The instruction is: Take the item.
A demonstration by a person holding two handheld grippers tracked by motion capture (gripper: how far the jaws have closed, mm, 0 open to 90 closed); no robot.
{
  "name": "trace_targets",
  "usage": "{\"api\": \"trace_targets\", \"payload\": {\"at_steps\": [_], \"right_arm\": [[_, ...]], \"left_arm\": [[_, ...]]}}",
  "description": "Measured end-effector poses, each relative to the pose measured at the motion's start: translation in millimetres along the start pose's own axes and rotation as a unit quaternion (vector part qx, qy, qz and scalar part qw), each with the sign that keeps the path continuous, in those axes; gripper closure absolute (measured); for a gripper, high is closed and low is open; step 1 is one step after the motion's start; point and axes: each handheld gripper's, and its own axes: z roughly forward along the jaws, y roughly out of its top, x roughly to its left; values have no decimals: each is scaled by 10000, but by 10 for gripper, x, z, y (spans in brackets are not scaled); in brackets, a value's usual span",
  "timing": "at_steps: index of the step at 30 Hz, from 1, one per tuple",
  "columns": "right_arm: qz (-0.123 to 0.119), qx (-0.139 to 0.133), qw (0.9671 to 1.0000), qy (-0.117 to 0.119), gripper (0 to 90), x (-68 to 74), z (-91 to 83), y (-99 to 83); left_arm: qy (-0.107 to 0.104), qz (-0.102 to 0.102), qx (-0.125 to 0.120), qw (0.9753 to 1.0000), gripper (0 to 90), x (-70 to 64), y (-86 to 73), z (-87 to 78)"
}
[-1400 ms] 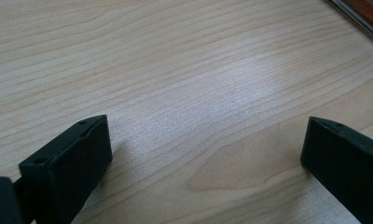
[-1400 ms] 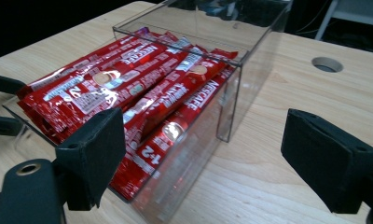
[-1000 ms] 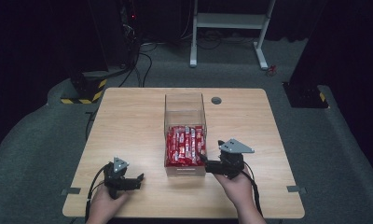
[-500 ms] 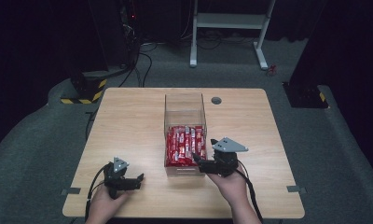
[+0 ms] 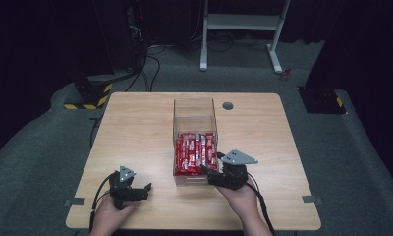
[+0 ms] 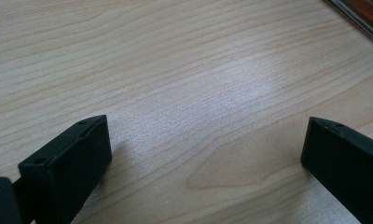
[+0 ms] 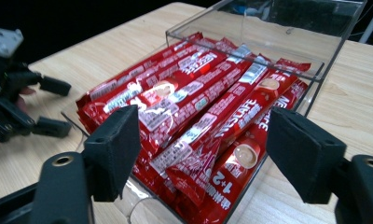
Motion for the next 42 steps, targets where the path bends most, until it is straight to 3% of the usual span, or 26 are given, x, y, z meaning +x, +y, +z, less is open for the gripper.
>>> {"api": "trace_targets", "payload": {"at_steps": [17, 24, 30, 38, 42], "right_arm": [[320, -8, 9994, -96, 529, 13, -27, -59], [392, -100, 9989, -216, 672, -5, -39, -75], [430, -26, 9989, -189, 699, -26, -9, -84], [458, 20, 9988, -176, 656, -11, 27, -86], [461, 70, 9986, -232, 696, 1, 47, -97]], "left_arm": [[-30, 24, -9, 10000, 20, -4, -11, -9], [-28, 43, -11, 10000, 20, -4, -14, -13], [-32, 45, -5, 10000, 20, -3, -14, -13], [-7, 73, -8, 10000, 20, -1, -15, -17], [-43, 30, -9, 10000, 20, -8, -19, -17]]}}
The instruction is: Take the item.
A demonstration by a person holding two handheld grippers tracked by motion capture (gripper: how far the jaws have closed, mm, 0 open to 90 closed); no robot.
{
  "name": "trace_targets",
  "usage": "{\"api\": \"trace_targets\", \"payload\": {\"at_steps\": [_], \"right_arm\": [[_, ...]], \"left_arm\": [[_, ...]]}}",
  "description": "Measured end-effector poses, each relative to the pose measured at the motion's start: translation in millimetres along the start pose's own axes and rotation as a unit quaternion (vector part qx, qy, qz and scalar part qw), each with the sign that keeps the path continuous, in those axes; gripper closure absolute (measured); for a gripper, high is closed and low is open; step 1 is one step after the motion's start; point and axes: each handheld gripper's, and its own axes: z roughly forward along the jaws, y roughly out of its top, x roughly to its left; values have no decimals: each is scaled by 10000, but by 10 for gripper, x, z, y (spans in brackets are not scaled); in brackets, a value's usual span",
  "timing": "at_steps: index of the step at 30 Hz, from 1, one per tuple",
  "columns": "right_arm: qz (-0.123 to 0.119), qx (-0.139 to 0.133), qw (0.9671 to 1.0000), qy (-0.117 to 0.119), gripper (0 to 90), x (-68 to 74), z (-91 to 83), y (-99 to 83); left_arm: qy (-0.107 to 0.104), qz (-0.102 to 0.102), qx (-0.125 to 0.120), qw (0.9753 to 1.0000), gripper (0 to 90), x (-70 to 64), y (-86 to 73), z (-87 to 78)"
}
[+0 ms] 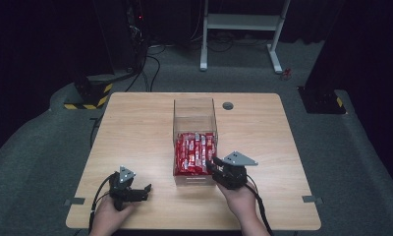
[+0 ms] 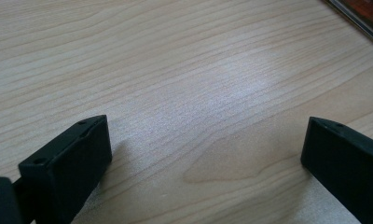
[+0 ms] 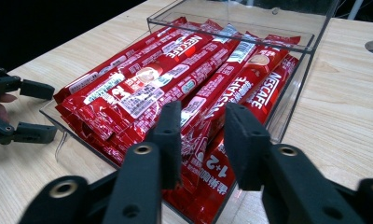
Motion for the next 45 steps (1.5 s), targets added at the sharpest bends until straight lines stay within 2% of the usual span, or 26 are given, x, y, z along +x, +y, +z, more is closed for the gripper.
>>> {"api": "trace_targets", "payload": {"at_steps": [1, 13, 31, 45], "right_arm": [[-41, -7, 10000, -6, 739, 4, 4, -4], [15, -91, 9999, 49, 888, 2, -7, -22], [-131, -156, 9997, 94, 900, 66, -119, -51], [-84, -227, 9996, 139, 900, 91, -255, -90]], "left_arm": [[-2, -3, 0, 10000, 20, 0, 0, 0], [-2, -2, -2, 10000, 20, 0, 0, 0], [1, 7, 2, 10000, 19, 1, 1, 0], [-26, 27, 17, 10000, 6, 0, 4, 6]]}}
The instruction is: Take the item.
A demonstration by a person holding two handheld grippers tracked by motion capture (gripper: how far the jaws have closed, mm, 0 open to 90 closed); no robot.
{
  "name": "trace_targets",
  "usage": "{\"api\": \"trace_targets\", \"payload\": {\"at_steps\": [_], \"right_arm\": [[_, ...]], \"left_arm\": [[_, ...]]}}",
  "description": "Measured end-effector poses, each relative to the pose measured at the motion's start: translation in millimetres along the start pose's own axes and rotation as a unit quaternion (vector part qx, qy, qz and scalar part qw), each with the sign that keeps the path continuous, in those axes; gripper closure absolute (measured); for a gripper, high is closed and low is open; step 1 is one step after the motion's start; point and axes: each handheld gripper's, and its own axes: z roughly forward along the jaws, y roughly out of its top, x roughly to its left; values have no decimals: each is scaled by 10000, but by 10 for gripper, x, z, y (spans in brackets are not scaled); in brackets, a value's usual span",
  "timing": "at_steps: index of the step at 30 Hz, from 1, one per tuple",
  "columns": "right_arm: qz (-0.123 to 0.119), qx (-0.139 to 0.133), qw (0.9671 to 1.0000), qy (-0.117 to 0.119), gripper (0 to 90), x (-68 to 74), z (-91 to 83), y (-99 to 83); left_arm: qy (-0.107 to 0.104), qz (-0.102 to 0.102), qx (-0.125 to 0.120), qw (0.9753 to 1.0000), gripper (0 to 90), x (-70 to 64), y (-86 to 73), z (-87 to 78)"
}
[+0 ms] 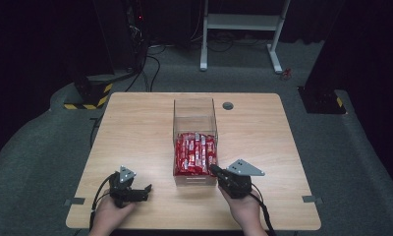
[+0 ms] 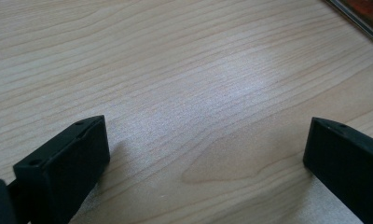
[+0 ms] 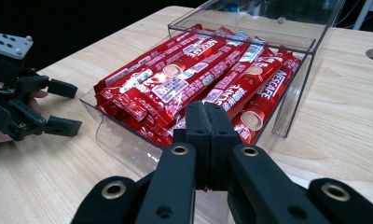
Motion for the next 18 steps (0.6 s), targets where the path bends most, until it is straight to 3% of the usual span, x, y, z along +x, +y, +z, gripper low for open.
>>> {"api": "trace_targets", "payload": {"at_steps": [18], "right_arm": [[-54, -138, 9999, -17, 900, 20, -53, 27]], "left_arm": [[-3, 2, 1, 10000, 6, 1, 0, 0]]}}
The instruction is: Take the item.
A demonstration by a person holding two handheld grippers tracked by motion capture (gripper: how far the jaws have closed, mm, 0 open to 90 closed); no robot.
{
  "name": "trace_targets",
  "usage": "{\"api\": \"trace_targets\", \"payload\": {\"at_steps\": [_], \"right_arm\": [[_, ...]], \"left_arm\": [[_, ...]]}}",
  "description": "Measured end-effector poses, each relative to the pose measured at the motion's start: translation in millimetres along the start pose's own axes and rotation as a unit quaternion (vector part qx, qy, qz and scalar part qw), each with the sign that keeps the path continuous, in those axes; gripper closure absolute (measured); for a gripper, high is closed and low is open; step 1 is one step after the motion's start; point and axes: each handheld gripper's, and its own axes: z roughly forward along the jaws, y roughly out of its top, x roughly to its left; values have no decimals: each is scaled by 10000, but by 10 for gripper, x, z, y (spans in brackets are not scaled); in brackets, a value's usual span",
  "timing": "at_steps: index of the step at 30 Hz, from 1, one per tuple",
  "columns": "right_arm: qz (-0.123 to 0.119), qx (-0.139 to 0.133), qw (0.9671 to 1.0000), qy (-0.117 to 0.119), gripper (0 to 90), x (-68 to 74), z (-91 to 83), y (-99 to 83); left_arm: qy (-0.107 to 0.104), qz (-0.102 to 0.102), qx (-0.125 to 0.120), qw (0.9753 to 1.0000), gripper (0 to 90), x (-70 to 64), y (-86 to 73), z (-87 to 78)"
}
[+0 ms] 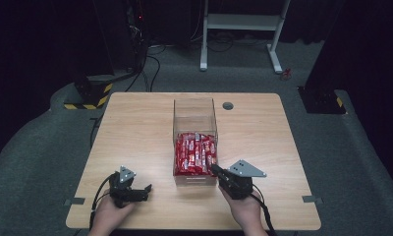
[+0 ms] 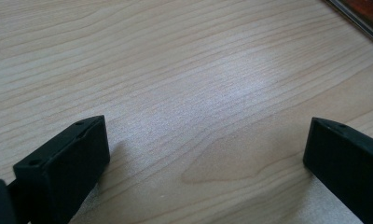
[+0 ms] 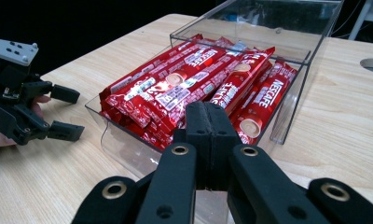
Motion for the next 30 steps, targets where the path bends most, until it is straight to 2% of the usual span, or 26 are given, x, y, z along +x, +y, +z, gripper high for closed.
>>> {"api": "trace_targets", "payload": {"at_steps": [14, 30], "right_arm": [[1, -158, 9999, -34, 900, -41, -47, 53], [25, -220, 9997, -98, 900, -119, -85, 77]], "left_arm": [[0, -4, -3, 10000, 6, 0, 0, 0], [0, -4, -5, 10000, 6, 0, 0, 0]]}}
